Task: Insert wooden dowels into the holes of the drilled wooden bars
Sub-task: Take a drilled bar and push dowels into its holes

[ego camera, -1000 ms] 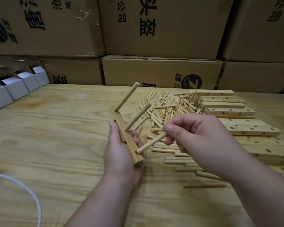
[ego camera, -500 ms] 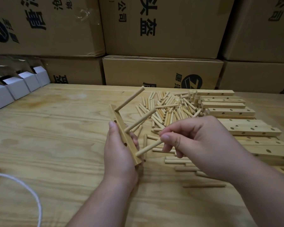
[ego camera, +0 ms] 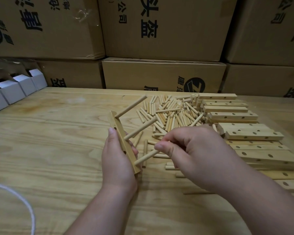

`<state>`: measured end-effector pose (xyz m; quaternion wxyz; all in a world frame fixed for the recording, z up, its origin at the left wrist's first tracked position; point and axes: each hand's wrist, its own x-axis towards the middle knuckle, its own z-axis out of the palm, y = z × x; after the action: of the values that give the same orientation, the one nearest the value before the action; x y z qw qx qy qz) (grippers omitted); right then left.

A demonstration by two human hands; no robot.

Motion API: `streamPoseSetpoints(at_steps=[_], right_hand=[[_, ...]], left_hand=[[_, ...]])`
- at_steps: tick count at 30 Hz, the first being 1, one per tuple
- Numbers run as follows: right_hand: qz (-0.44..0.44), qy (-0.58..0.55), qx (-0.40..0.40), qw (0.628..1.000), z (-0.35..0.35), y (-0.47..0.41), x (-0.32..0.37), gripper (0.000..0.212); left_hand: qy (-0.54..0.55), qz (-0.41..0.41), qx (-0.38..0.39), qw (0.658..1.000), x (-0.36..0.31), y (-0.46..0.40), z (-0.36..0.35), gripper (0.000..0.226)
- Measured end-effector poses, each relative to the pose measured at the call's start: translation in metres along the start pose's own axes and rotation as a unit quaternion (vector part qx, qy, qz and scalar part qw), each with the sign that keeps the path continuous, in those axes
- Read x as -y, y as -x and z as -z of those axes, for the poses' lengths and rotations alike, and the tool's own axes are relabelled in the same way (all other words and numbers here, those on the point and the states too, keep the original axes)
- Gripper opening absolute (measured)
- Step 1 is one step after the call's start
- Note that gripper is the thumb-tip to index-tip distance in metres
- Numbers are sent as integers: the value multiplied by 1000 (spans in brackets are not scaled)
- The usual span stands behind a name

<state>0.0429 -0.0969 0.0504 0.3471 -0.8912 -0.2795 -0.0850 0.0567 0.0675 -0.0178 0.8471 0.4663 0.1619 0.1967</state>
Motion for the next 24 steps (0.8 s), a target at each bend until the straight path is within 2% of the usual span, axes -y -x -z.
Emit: streamPoseSetpoints(at_steps=[5,10,14,17,20,24], right_hand=[[-30,67,58,996,3,0,-4,23],[-30,84,152,984,1,-1,-3,23],[-6,101,140,985,-9,0,0,33],[4,106,139,985,-10,0,3,39],[2,89,148,985,-7,0,2,39],[-5,90,135,987,-12,1,1,30]], left_hand=[[-57,-17,13,998,5,-1,1,53],[-97,-77,35,992,8,3,0,49],[-73,-77,31,994,8,2,2,46],[-49,-60,57,995,9,1,2,46],[-44,-43,78,995,10,0,3,46],[-36,-71,53,995,11,1,1,49]])
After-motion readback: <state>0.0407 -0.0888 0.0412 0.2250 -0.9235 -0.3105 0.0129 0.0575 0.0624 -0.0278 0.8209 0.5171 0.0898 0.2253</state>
